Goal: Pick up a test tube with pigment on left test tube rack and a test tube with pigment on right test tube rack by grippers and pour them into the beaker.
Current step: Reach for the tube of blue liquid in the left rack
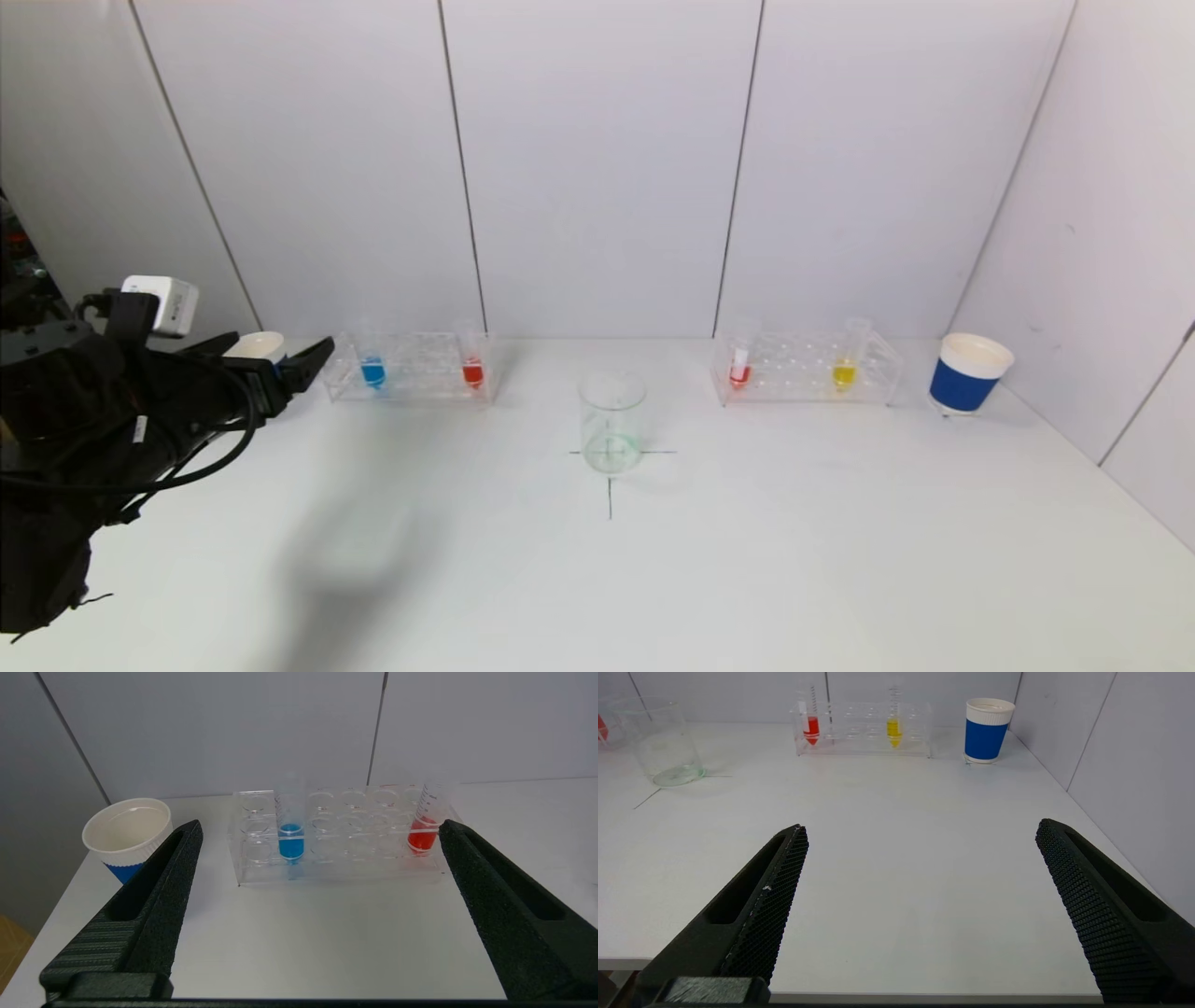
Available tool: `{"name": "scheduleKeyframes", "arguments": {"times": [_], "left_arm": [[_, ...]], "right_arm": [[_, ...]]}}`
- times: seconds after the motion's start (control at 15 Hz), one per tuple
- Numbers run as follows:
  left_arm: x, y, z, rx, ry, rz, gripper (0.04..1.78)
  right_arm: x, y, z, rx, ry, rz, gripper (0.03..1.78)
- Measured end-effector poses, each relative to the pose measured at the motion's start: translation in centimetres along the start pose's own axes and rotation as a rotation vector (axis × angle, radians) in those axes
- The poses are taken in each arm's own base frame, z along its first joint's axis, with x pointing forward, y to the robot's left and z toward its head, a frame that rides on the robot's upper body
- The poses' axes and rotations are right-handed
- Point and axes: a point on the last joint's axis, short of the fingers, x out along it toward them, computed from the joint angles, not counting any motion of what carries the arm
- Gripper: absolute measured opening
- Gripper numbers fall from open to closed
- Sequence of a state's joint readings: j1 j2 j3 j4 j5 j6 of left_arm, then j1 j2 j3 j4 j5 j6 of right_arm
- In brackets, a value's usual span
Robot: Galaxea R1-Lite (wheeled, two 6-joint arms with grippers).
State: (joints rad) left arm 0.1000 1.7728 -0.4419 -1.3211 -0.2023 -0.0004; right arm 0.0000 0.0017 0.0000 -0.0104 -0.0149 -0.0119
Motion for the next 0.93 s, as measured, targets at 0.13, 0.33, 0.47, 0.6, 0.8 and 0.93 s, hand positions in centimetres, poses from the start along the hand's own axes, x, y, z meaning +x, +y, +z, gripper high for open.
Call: {"name": "scheduleKeyframes", "arguments": {"times": [0.13,0.33,0.47,0.6,0.8,0.93], "left_arm": [[1.6,0.4,-1.5,0.001,-0.006,0.000,1.76],[3.5,0.9,-3.9,0.001,-0.001,0.002,1.76],[4.6,1.2,-5.6,-0.004,0.032,0.003,1.76],[5.5,1.4,-6.9,-0.010,0.057,0.005,1.76],[6.6,2.0,-7.7,-0.012,0.056,0.013,1.76],[7.4,2.3,-7.8,-0.009,0.040,0.010,1.76]], "right_arm": [[0.0,0.0,0.0,0.000,0.000,0.001,1.77],[0.0,0.0,0.0,0.000,0.000,0.000,1.77],[0.0,0.0,0.0,0.000,0.000,0.000,1.77],[0.0,0.0,0.0,0.000,0.000,0.000,1.77],[0.0,0.0,0.0,0.000,0.000,0.000,1.77],[0.0,0.0,0.0,0.000,0.000,0.000,1.77]]}}
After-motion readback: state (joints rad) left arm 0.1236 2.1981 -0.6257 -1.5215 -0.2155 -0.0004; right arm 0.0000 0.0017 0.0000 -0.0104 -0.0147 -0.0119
